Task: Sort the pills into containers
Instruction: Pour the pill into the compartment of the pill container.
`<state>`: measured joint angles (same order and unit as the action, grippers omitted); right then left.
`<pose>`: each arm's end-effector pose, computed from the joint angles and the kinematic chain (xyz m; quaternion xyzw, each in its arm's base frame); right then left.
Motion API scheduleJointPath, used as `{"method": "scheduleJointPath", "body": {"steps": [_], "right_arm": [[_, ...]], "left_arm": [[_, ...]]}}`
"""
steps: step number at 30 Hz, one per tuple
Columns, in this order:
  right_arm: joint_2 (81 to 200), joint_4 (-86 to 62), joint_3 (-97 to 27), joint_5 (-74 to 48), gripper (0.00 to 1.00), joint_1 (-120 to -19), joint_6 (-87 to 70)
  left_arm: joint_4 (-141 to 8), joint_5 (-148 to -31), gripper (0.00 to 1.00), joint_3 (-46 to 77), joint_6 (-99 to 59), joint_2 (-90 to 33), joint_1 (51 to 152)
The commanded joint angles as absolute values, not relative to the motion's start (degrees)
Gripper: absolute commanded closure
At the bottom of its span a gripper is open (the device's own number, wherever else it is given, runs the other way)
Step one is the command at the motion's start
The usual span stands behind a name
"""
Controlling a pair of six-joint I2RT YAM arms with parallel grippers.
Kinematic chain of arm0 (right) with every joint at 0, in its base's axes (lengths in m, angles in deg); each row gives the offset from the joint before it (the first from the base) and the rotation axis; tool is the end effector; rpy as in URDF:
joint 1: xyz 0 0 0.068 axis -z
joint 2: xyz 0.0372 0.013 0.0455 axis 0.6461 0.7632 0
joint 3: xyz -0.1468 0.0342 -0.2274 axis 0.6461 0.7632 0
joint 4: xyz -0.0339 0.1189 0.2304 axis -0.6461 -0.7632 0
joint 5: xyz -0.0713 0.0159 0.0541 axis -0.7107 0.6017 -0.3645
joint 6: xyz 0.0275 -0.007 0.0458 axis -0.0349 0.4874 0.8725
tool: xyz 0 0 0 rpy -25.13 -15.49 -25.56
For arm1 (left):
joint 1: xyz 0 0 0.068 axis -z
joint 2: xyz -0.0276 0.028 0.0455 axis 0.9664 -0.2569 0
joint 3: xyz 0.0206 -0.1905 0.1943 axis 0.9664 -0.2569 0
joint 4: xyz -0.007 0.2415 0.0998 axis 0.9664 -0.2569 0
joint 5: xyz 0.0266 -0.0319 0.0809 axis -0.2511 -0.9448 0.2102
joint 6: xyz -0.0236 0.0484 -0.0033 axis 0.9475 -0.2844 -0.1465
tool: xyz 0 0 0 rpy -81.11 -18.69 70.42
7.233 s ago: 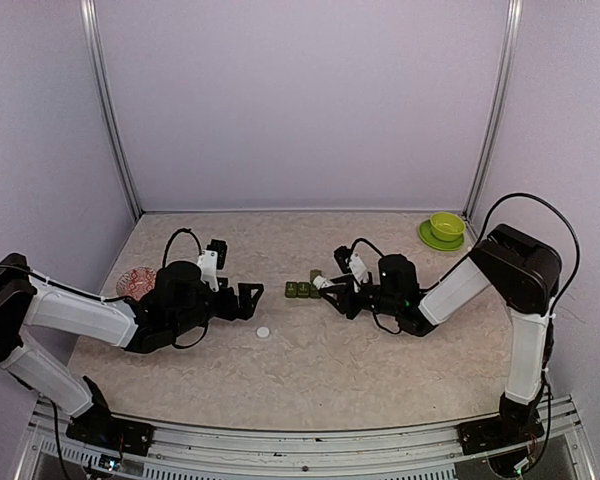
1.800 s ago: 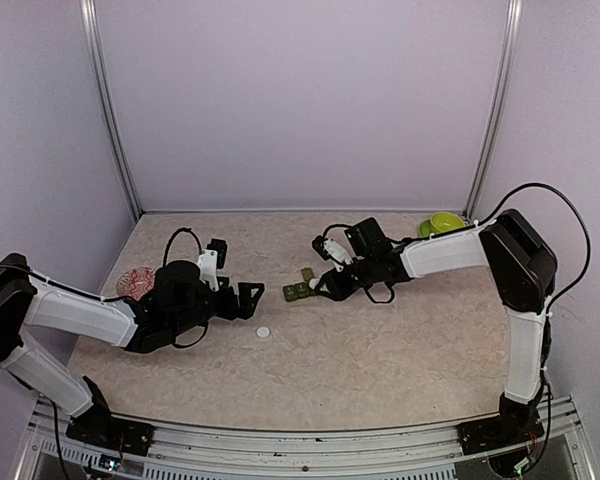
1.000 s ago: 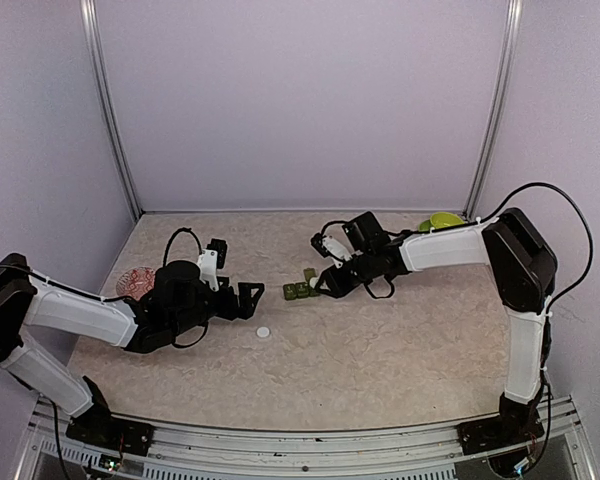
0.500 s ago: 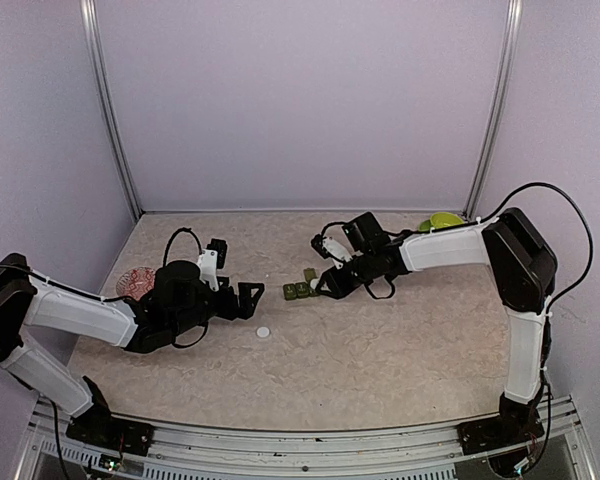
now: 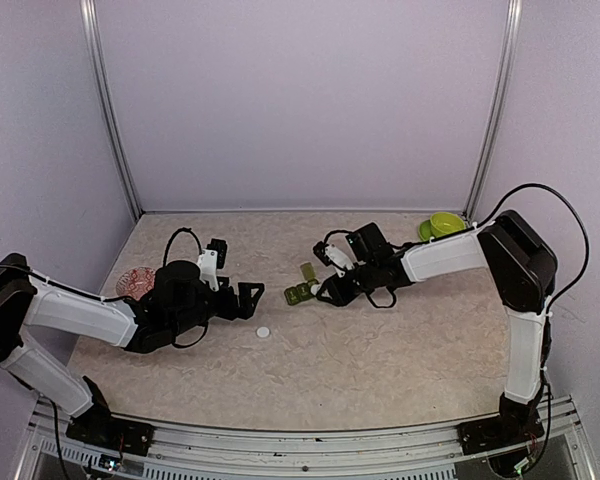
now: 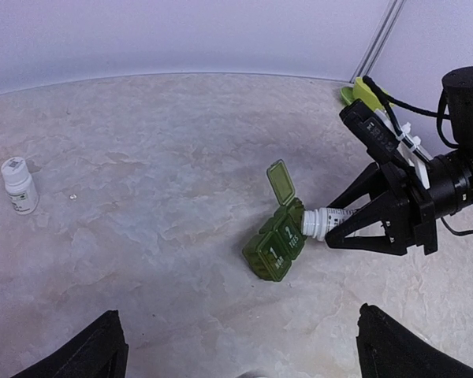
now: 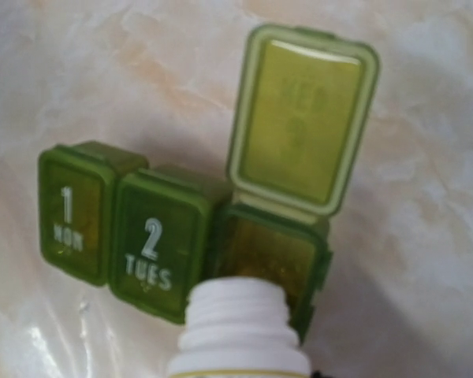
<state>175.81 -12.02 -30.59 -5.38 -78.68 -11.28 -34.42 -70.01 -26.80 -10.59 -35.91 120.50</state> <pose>0.3298 0.2736 0.1417 -0.3202 0.8625 0.2477 0.3036 0.2064 -0.1993 0.1797 0.1183 0.8048 -0.2457 0.5271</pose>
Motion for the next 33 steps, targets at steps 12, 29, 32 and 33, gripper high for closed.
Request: {"method": "scheduleJointPath", "body": {"steps": [12, 29, 32, 33], "right_arm": [[171.04, -4.57, -26.00, -3.98, 0.76, -78.21, -11.43], [167.91, 6.28, -18.57, -3.66, 0.76, -78.22, -11.56], [167.37, 9.66, -16.63, -3.13, 0.76, -78.22, -11.52], [167.28, 10.68, -16.09, -2.93, 0.76, -78.22, -11.47]], "left_arm": [[-33.06, -70.05, 0.01, -27.27, -10.52, -35.77, 120.19], [-33.24, -69.86, 0.01, -27.31, -10.77, -35.58, 120.14], [-33.32, -69.87, 0.01, -27.25, -10.78, -35.62, 120.12], [-33.32, -69.86, 0.01, -27.27, -10.83, -35.67, 120.12]]}}
